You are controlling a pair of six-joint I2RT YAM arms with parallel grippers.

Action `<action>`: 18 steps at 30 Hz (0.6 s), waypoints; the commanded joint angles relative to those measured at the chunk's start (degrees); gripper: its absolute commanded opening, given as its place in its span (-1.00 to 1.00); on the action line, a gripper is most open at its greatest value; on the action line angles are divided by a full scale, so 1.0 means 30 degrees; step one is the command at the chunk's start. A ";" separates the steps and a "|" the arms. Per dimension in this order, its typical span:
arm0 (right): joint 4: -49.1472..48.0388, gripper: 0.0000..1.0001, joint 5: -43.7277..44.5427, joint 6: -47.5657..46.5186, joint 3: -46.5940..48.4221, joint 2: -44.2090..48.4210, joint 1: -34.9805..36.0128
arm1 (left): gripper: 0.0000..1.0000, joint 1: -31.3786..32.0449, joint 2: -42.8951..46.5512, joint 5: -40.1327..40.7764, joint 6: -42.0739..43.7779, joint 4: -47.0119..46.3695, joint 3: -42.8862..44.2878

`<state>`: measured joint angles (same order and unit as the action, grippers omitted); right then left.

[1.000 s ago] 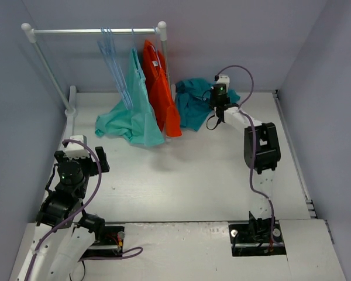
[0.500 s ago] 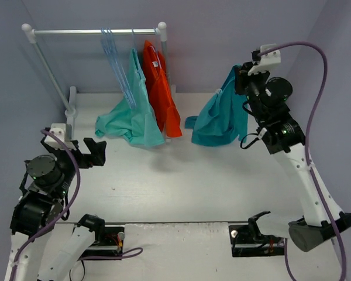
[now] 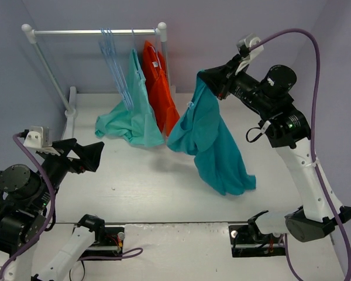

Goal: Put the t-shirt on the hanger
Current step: Pick up the T-shirt at the corner of the board, then place the T-shirt at the center of the board.

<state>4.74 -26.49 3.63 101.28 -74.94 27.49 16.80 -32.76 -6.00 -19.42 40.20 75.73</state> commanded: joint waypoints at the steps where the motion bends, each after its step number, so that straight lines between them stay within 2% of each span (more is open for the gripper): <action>1: -0.1918 -1.00 -0.2867 0.1122 0.2287 -0.0013 0.0379 | 0.94 -0.0091 -0.0327 -0.0470 -0.0556 -0.0405 0.0829; 5: -0.1959 -1.00 -0.2262 0.1049 0.0813 0.0707 0.0416 | 0.94 -0.0091 -0.0679 -0.0951 -0.0992 -0.0420 0.0834; 14: -0.1964 -1.00 0.2174 0.1404 -1.2102 0.5401 0.0416 | 0.94 -0.0058 -0.2241 -0.2591 -0.2247 -0.0623 -0.1552; 18: -0.2035 -1.00 0.3194 0.2020 -1.7378 0.6267 0.0416 | 0.94 0.0459 -0.4564 -0.3507 -0.2493 -0.1695 -0.3359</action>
<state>1.72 -22.02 7.39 58.98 -57.92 28.60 16.92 -39.11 -12.86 -24.84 40.35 69.56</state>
